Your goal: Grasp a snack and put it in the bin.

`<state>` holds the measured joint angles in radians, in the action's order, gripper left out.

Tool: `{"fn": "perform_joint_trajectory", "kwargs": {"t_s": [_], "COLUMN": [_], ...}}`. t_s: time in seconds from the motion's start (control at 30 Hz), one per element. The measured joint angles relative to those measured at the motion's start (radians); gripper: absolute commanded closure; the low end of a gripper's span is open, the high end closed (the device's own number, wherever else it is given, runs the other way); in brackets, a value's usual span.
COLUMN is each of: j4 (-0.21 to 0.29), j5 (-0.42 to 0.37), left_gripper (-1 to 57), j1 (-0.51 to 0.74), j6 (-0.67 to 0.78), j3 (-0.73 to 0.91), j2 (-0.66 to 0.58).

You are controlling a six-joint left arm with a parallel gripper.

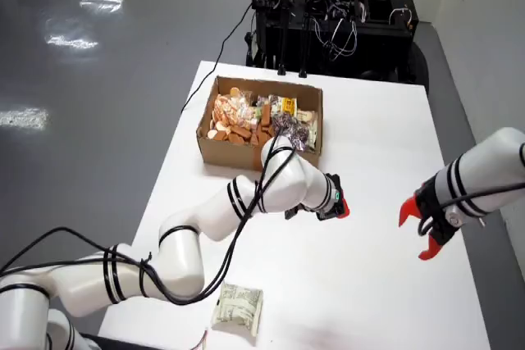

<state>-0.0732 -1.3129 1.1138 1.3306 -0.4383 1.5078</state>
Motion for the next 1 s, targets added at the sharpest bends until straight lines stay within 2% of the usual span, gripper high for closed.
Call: {"fn": "perform_joint_trajectory", "kwargs": {"t_s": [0.03, 0.07, 0.2, 0.4, 0.57, 1.0], "j4": [-0.003, -0.01, -0.014, -0.018, -0.018, -0.018], "j5": [0.0, 0.0, 0.0, 0.0, 0.001, 0.001], "left_gripper": [56.6, 56.7, 56.8, 56.8, 56.9, 56.9], "j1": [-0.001, 0.006, 0.023, 0.037, 0.041, 0.041], "j6": [0.035, -0.166, -0.201, -0.387, -0.38, -0.258], "j3": [0.0, 0.0, 0.001, 0.002, 0.003, 0.003], "j2": [0.0, 0.0, 0.0, -0.001, -0.001, -0.002]}}
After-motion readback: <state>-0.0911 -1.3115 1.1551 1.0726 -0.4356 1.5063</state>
